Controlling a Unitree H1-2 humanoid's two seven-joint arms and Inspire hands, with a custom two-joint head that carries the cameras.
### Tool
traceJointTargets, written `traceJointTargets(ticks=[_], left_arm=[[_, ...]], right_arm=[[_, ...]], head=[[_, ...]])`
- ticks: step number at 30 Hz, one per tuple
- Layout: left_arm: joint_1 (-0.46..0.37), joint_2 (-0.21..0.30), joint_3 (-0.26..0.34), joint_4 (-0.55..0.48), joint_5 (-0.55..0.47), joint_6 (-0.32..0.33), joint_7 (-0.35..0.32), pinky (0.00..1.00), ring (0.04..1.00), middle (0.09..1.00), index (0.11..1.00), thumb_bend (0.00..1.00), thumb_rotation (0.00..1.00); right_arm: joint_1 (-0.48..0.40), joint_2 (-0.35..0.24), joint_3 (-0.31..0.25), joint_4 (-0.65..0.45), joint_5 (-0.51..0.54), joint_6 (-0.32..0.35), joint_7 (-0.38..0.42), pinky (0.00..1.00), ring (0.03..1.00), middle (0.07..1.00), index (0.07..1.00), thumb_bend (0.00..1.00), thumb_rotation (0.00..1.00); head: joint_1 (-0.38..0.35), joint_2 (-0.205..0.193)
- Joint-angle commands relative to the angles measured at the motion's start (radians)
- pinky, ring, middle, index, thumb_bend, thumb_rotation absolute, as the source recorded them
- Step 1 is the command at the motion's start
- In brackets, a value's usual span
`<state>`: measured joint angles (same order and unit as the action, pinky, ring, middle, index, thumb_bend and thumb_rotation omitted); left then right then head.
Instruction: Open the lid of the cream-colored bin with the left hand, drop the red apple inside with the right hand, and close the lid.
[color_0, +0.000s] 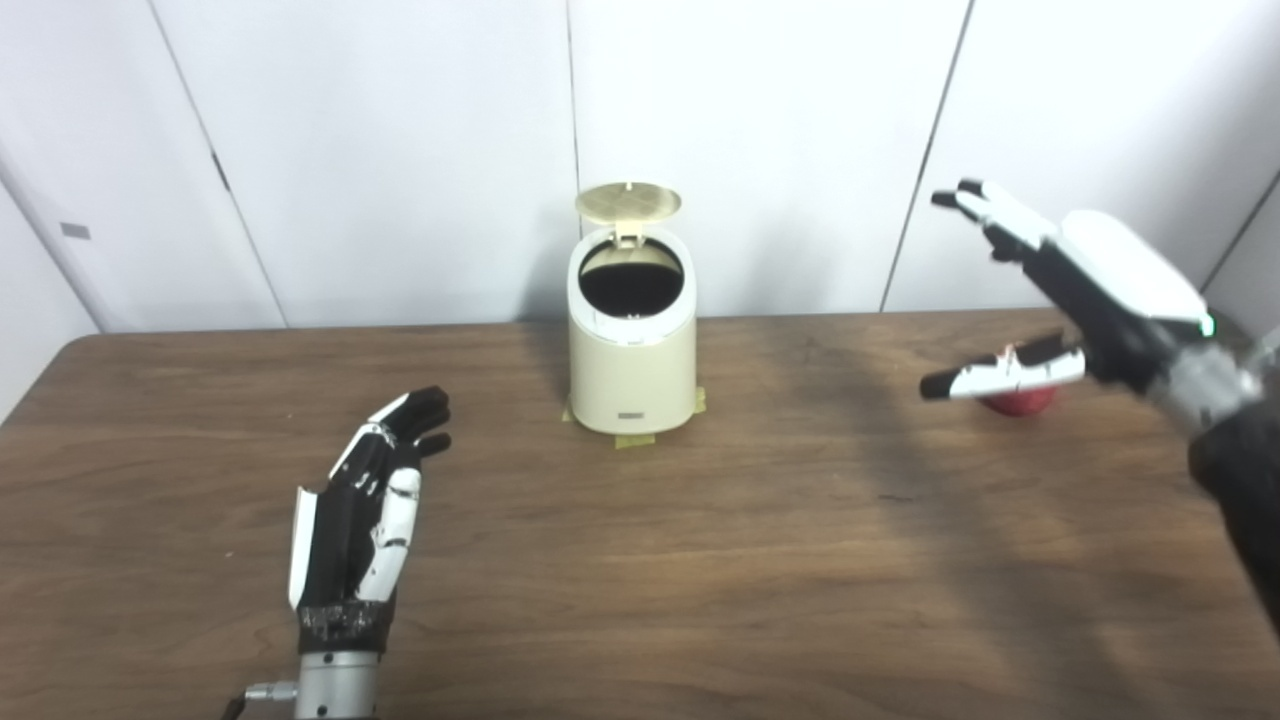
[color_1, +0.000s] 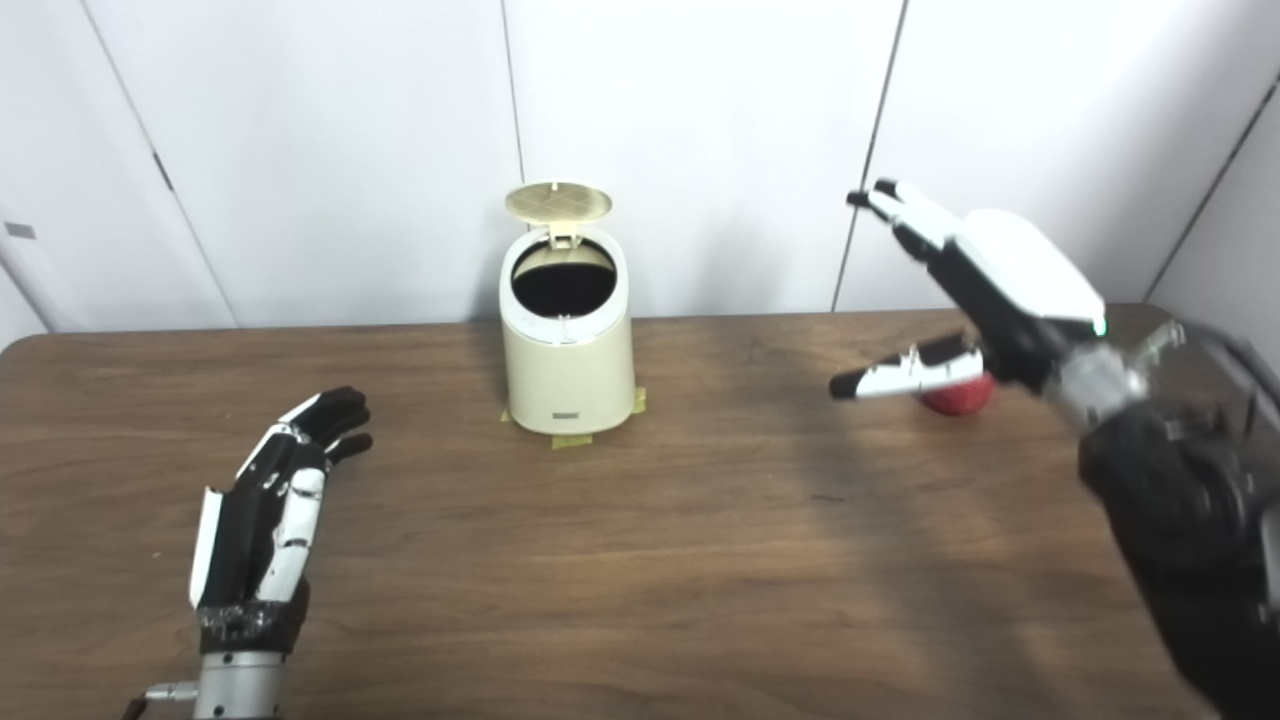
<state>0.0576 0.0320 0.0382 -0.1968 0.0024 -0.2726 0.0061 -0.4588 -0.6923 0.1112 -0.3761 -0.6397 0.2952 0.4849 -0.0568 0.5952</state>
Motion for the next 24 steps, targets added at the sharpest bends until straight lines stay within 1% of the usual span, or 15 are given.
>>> traceJointTargets(ticks=[1, 3, 5, 7, 8, 10, 14, 16, 20, 22, 24], left_arm=[[-0.007, -0.008, 0.002, -0.023, -0.001, -0.002, 0.008, 0.75, 0.801, 0.798, 0.766, 0.16, 0.59], [-0.008, -0.009, 0.0, -0.027, -0.013, 0.004, 0.004, 0.75, 0.803, 0.8, 0.769, 0.16, 0.58], [-0.009, -0.014, 0.001, -0.036, -0.033, 0.024, 0.004, 0.76, 0.807, 0.802, 0.771, 0.16, 0.58], [-0.009, -0.018, 0.0, -0.046, -0.043, 0.041, 0.006, 0.76, 0.807, 0.801, 0.771, 0.17, 0.58], [-0.009, -0.019, -0.001, -0.051, -0.044, 0.044, 0.006, 0.76, 0.808, 0.802, 0.772, 0.17, 0.58], [-0.011, -0.021, -0.002, -0.056, -0.046, 0.044, 0.007, 0.75, 0.806, 0.8, 0.769, 0.16, 0.58], [-0.015, -0.025, -0.002, -0.058, -0.038, 0.046, 0.013, 0.75, 0.803, 0.797, 0.768, 0.17, 0.59], [-0.017, -0.028, -0.002, -0.059, -0.033, 0.044, 0.019, 0.74, 0.799, 0.794, 0.764, 0.16, 0.59], [-0.018, -0.028, -0.003, -0.061, -0.03, 0.041, 0.021, 0.73, 0.792, 0.787, 0.759, 0.16, 0.58], [-0.02, -0.026, -0.004, -0.059, -0.031, 0.038, 0.019, 0.74, 0.792, 0.788, 0.76, 0.16, 0.57], [-0.021, -0.024, -0.004, -0.055, -0.032, 0.029, 0.016, 0.74, 0.794, 0.79, 0.762, 0.16, 0.57]], right_arm=[[-0.096, -0.052, 0.022, 0.032, -0.069, 0.042, 0.074, 0.75, 0.951, 0.991, 0.894, 1.0, 0.43], [-0.145, -0.071, 0.051, 0.075, -0.117, 0.072, 0.131, 0.71, 0.933, 0.974, 0.875, 1.0, 0.4], [-0.194, -0.087, 0.09, 0.134, -0.179, 0.093, 0.191, 0.73, 0.938, 0.967, 0.875, 1.0, 0.36], [-0.229, -0.095, 0.119, 0.194, -0.223, 0.1, 0.226, 0.73, 0.939, 0.964, 0.877, 1.0, 0.33], [-0.241, -0.095, 0.128, 0.231, -0.233, 0.092, 0.224, 0.72, 0.937, 0.963, 0.876, 1.0, 0.32], [-0.265, -0.095, 0.147, 0.302, -0.251, 0.074, 0.222, 0.67, 0.927, 0.956, 0.864, 1.0, 0.28], [-0.3, -0.091, 0.183, 0.404, -0.272, 0.05, 0.232, 0.6, 0.936, 0.964, 0.876, 1.0, 0.28], [-0.319, -0.083, 0.2, 0.477, -0.273, 0.034, 0.223, 0.6, 0.931, 0.968, 0.879, 1.0, 0.29], [-0.352, -0.067, 0.231, 0.604, -0.284, 0.008, 0.197, 0.63, 0.94, 0.976, 0.868, 1.0, 0.28], [-0.367, -0.061, 0.246, 0.658, -0.288, -0.005, 0.183, 0.64, 0.959, 0.983, 0.864, 1.0, 0.27], [-0.372, -0.057, 0.254, 0.696, -0.285, -0.016, 0.164, 0.64, 0.949, 0.974, 0.859, 1.0, 0.29]], head=[[-0.002, 0.001], [-0.002, 0.001], [-0.002, 0.001], [-0.001, 0.0], [-0.001, 0.0], [-0.002, -0.001], [-0.002, -0.002], [-0.001, -0.003], [0.0, -0.004], [0.003, -0.006], [0.004, -0.005]])
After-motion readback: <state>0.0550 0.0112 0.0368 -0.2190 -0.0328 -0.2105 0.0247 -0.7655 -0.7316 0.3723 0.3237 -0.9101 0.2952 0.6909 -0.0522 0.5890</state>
